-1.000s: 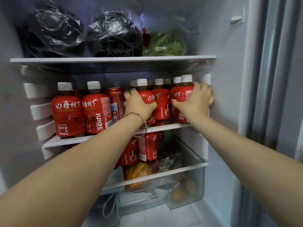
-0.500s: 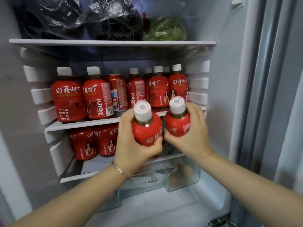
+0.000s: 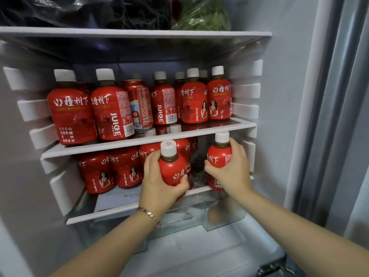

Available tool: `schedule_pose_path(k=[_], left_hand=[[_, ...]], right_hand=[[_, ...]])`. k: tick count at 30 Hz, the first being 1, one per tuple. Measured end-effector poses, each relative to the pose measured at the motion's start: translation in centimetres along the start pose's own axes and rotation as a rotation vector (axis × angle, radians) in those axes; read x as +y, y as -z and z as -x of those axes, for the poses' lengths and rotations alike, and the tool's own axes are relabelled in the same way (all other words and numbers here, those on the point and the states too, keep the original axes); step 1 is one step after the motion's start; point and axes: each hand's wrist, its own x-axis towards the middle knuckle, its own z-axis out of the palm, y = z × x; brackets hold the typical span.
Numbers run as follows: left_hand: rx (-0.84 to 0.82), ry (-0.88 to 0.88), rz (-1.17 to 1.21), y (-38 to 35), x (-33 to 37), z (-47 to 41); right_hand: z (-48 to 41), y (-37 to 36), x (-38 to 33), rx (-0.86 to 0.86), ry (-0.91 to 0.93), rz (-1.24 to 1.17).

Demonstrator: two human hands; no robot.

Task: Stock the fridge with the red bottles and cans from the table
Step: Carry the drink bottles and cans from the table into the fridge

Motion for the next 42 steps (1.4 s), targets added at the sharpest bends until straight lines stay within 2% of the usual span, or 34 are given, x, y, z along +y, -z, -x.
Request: schedule_pose_path(k=[6,11,15,21,26,33,36,39,42], left_hand=[[-0.13,-0.106,-0.084,0.0,-0.2,-1.0],[-0.132,-0.423,-0.333,0.5,-2.2,-2.1],[-0.076,-0.286,-0.194,0.3,-2.1,-1.9],[-0.025,-0.293,-0.119,-0.1,-2.5,-1.8],[-0.013,-0.292,-0.142,-0.2,-2.7,-1.7],[-0.005,-0.29,-0.139,-0.2,-2.5,-1.6],[0.007,-0.3,-0.141,-0.2,-2.6,-1.6],[0.004,-0.29,-0.134,-0.2,-2.4,-1.7],[0.006,-0.289,-0.141,-0.1,-2.5,-1.7]], right_hand=[[-1.7,-1.4,0.6,-0.054,-0.049,0.03],[-2.4,-2.1,1.4,-0.066,-0.067,-0.013],[-3.8,-3.3,2.2,-0.074,-0.061,-0.031],[-6.6,-6.8,3.5,-0.12,-0.079,-0.066],[-9.2,-9.4,3.8,-0.36,-0.202,0.141],[-10.3,-8.7,3.3,-0.581,-0.175,0.083],[-10.5,-8.4,3.7,-0.604,-0.192,0.09],[-11.0,-9.2,3.9,-0.55,-0.213,0.086],[-11.1,-9.6,3.6,-0.499,-0.26,0.309]])
